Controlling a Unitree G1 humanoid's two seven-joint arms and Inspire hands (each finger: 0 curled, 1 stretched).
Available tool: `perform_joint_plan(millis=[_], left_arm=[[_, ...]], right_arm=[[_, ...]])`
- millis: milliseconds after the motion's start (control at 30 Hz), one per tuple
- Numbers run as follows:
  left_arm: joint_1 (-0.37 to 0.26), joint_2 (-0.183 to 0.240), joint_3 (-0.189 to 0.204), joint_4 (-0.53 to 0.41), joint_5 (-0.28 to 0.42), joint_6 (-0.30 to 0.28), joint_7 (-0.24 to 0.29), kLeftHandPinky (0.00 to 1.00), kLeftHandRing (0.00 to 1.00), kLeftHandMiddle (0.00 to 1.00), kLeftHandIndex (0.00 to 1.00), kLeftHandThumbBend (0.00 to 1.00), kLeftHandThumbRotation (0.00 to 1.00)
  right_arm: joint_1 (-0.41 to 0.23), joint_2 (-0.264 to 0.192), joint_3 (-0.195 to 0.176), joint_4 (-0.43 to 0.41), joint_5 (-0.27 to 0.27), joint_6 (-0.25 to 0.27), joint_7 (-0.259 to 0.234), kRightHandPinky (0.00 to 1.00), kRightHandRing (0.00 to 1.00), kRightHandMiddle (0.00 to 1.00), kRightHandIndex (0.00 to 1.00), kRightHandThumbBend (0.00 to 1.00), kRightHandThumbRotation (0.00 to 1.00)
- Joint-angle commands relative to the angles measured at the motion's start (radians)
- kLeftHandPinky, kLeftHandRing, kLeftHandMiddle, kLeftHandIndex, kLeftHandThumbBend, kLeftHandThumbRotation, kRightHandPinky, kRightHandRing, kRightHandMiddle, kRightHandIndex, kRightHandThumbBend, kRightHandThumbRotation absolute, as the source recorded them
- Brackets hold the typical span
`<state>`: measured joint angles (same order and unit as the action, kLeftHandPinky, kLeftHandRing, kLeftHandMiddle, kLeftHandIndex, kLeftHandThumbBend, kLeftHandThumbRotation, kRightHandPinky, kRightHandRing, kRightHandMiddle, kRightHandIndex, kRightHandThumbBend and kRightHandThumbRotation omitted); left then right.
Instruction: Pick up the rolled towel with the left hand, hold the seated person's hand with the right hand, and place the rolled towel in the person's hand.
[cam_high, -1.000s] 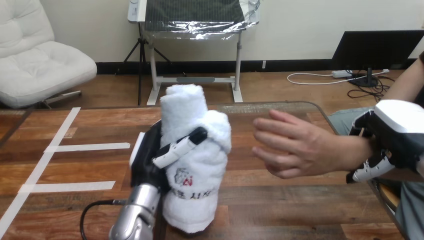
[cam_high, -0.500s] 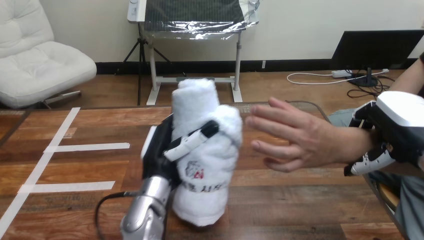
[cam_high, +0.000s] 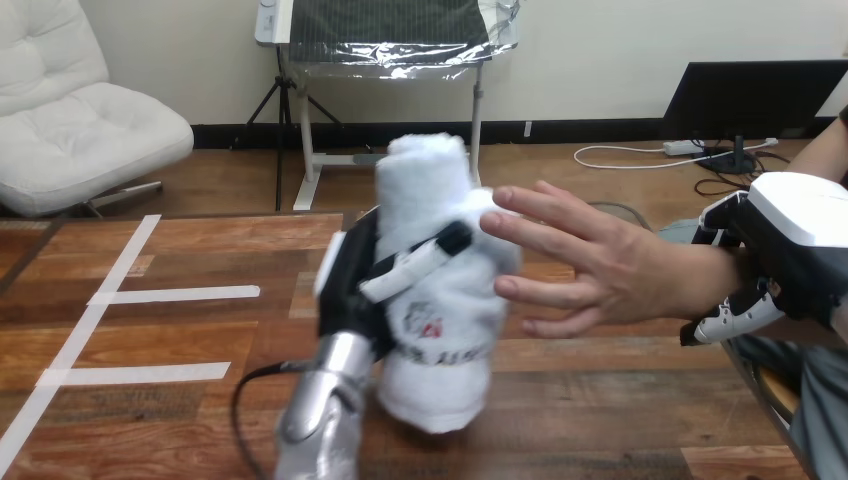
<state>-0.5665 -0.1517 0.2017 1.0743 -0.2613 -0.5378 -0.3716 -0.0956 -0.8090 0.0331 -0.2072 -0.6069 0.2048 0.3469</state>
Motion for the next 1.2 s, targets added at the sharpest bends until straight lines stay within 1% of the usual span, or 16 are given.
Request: perform_joint_plan(millis=[0,167,333,433,633,700,767,833,933,1000,1067,1167], left_arm=[[-0.139,-0.056,-0.016,-0.036,0.002,0.005,0.010,0.37,0.41,0.47,0.51,0.97,0.10],[-0.145,-0.071,-0.043,-0.046,0.018,0.005,0.032,0.37,0.41,0.46,0.50,0.95,0.08],[-0.149,-0.086,-0.058,-0.053,0.022,0.011,0.043,0.37,0.41,0.46,0.50,0.93,0.08],[-0.151,-0.097,-0.067,-0.061,0.026,0.018,0.057,0.37,0.41,0.46,0.50,0.92,0.08],[-0.154,-0.119,-0.090,-0.071,0.034,0.017,0.088,0.36,0.40,0.46,0.50,0.91,0.07],[-0.155,-0.125,-0.101,-0.073,0.046,0.014,0.110,0.36,0.40,0.45,0.50,0.91,0.08],[-0.156,-0.131,-0.109,-0.075,0.051,0.015,0.120,0.35,0.39,0.45,0.50,0.91,0.08],[-0.157,-0.136,-0.114,-0.077,0.050,0.018,0.124,0.35,0.39,0.45,0.50,0.91,0.08],[-0.160,-0.151,-0.110,-0.084,0.019,0.041,0.104,0.35,0.39,0.45,0.49,0.91,0.08],[-0.161,-0.161,-0.113,-0.087,0.010,0.044,0.099,0.35,0.39,0.44,0.49,0.90,0.06],[-0.161,-0.167,-0.117,-0.090,0.007,0.045,0.099,0.34,0.39,0.44,0.49,0.90,0.06],[-0.160,-0.175,-0.126,-0.095,0.005,0.046,0.107,0.34,0.38,0.43,0.48,0.89,0.05]], right_arm=[[-0.023,0.028,-0.018,-0.028,-0.004,0.008,-0.019,0.32,0.39,0.47,0.48,0.85,0.00],[-0.021,0.028,-0.017,-0.029,-0.007,0.010,-0.015,0.33,0.40,0.48,0.48,0.85,0.00],[-0.021,0.029,-0.015,-0.028,-0.008,0.014,-0.012,0.34,0.41,0.49,0.48,0.84,0.00],[-0.018,0.034,-0.018,-0.022,-0.003,0.006,-0.024,0.34,0.40,0.48,0.48,0.85,0.00],[-0.014,0.036,-0.019,-0.018,-0.005,0.000,-0.030,0.32,0.39,0.47,0.48,0.85,0.00],[-0.013,0.037,-0.019,-0.019,-0.006,0.001,-0.029,0.33,0.39,0.47,0.48,0.85,0.00],[-0.012,0.038,-0.018,-0.018,-0.007,0.002,-0.029,0.33,0.39,0.47,0.48,0.85,0.00],[-0.012,0.039,-0.018,-0.018,-0.008,0.002,-0.028,0.33,0.40,0.48,0.48,0.84,0.00],[-0.011,0.042,-0.016,-0.021,-0.011,0.011,-0.026,0.34,0.40,0.48,0.48,0.84,0.00],[-0.011,0.043,-0.016,-0.023,-0.012,0.014,-0.023,0.34,0.41,0.48,0.48,0.84,0.00],[-0.011,0.046,-0.016,-0.026,-0.011,0.020,-0.020,0.34,0.41,0.48,0.48,0.84,0.00],[-0.010,0.049,-0.018,-0.030,-0.010,0.025,-0.018,0.32,0.38,0.46,0.48,0.83,0.00]])
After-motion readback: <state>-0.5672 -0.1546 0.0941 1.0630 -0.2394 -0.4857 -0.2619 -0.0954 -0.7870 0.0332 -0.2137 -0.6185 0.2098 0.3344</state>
